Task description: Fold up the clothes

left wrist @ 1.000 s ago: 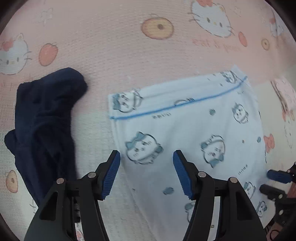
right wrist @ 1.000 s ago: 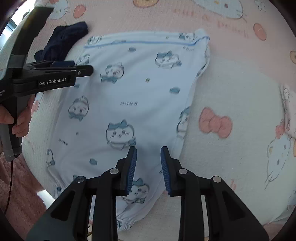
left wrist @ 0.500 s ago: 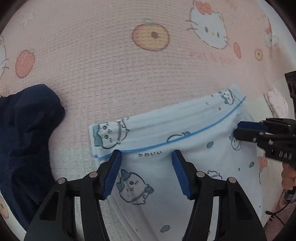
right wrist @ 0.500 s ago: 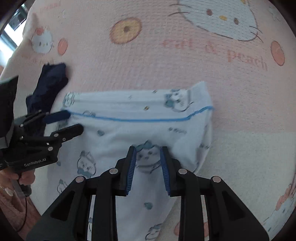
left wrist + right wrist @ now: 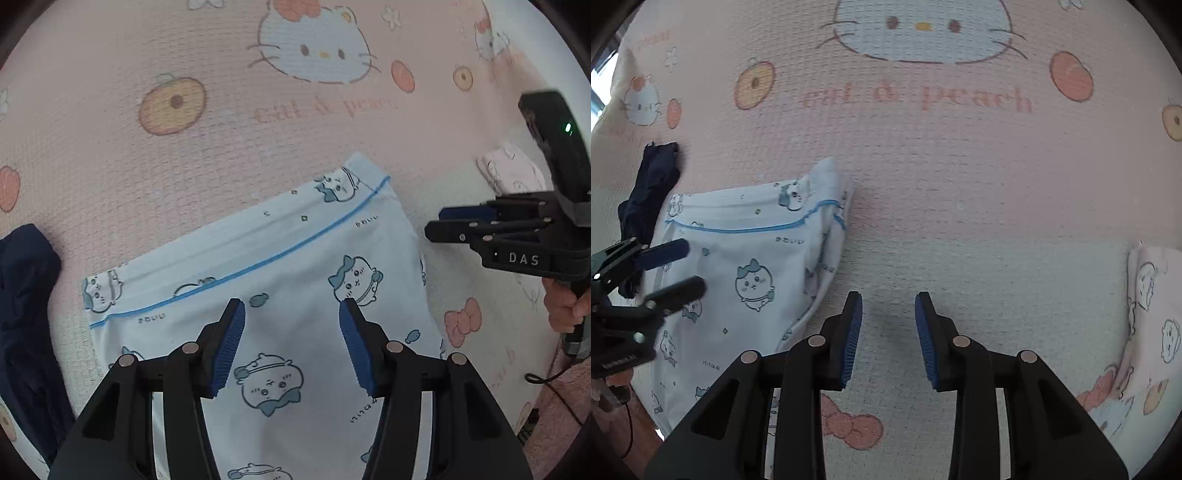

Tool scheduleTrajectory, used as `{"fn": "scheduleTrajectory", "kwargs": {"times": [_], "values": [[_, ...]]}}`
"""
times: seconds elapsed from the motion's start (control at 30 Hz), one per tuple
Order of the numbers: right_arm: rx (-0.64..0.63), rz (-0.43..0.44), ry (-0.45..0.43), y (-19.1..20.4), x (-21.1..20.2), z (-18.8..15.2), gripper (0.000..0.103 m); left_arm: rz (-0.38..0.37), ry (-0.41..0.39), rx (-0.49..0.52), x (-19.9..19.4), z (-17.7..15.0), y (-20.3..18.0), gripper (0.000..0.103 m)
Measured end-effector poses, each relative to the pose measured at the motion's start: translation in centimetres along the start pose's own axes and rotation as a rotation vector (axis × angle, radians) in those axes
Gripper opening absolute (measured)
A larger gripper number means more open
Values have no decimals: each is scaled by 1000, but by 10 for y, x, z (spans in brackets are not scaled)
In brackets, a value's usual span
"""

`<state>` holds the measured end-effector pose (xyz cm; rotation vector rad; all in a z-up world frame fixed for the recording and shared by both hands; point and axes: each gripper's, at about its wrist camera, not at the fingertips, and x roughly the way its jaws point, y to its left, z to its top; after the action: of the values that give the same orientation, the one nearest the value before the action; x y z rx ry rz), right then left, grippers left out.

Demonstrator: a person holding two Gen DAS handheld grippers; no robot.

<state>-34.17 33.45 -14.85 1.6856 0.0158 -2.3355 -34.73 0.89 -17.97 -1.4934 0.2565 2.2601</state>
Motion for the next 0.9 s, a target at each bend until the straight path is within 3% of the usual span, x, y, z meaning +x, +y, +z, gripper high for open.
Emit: {"fn": "scheduleTrajectory", "kwargs": {"times": [0.13, 0.27, 0.5, 0.6, 0.7, 0.83, 0.9], "values": [[-16, 35, -32, 5, 11, 7, 31, 10, 14, -27, 11, -12, 2, 55], [-30, 70, -50, 14, 18, 11, 31, 24, -47, -37, 2, -13, 7, 55], [-45, 108, -66, 43, 37, 30, 31, 18, -79, -2, 2, 21, -7, 55], [-44, 123, -74, 37, 30, 25, 31, -15, -67, 36, 16, 36, -23, 55], [12, 120, -110, 34, 29, 28, 31, -39, -74, 4, 19, 43, -24, 55], [116, 212, -66, 23, 43, 35, 31, -35, -66, -46, -6, 30, -2, 56], [106, 231, -34, 20, 45, 36, 31, 9, -73, -22, 1, 30, -1, 55]]}}
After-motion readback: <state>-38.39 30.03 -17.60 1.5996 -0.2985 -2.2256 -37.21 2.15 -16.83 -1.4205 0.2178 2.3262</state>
